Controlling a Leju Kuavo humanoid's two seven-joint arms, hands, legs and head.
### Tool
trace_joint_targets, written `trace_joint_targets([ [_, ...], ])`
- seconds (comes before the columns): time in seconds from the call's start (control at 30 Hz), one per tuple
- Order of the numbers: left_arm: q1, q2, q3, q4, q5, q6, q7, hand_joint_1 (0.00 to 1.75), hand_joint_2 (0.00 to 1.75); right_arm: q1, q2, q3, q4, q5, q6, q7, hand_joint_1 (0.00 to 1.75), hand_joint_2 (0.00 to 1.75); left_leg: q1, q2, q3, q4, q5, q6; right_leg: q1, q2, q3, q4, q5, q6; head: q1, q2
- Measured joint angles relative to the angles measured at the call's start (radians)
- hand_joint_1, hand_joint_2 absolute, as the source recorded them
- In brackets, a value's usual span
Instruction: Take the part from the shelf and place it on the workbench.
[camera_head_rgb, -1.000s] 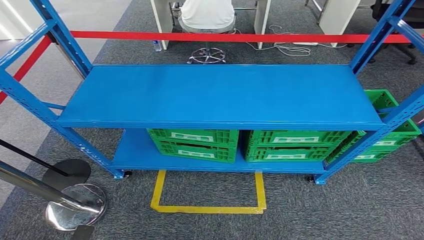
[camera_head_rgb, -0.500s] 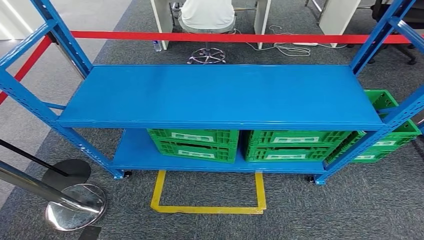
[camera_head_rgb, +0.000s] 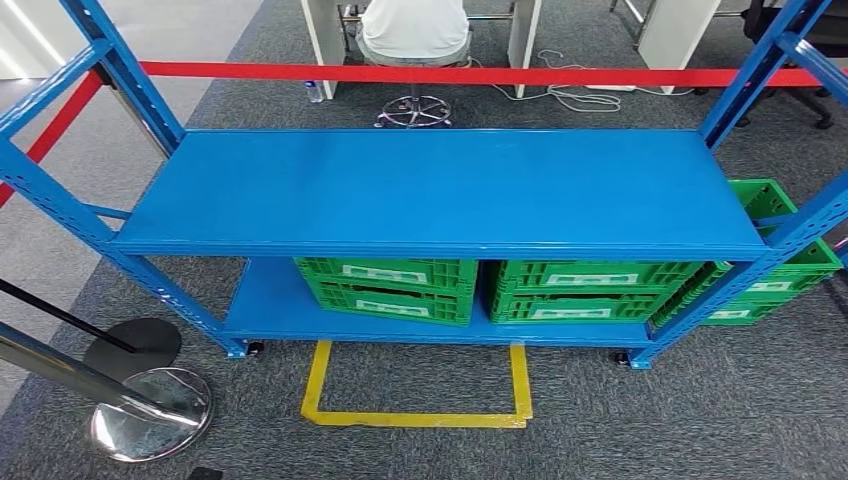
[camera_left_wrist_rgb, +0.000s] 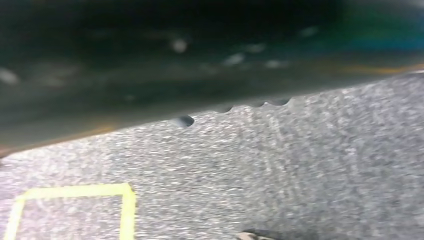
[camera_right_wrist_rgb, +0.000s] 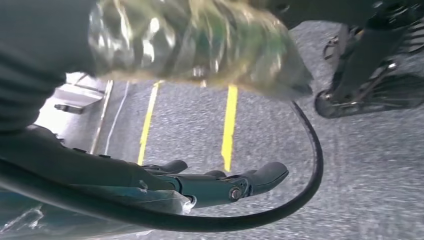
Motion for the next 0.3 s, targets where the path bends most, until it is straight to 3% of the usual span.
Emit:
trace_joint_targets([
  [0.3, -0.044, 0.0, -0.015, 0.127, -0.017, -0.027, 0.027, 0.0, 0.0, -0.024, 0.094, -0.129, 0.162, 0.177, 0.084, 0.0, 0.0, 0.0, 0.0, 0.0, 0.0, 0.0, 0.0, 0.0, 0.0, 0.0, 0.0, 0.0, 0.0, 0.0, 0.0, 0.0],
])
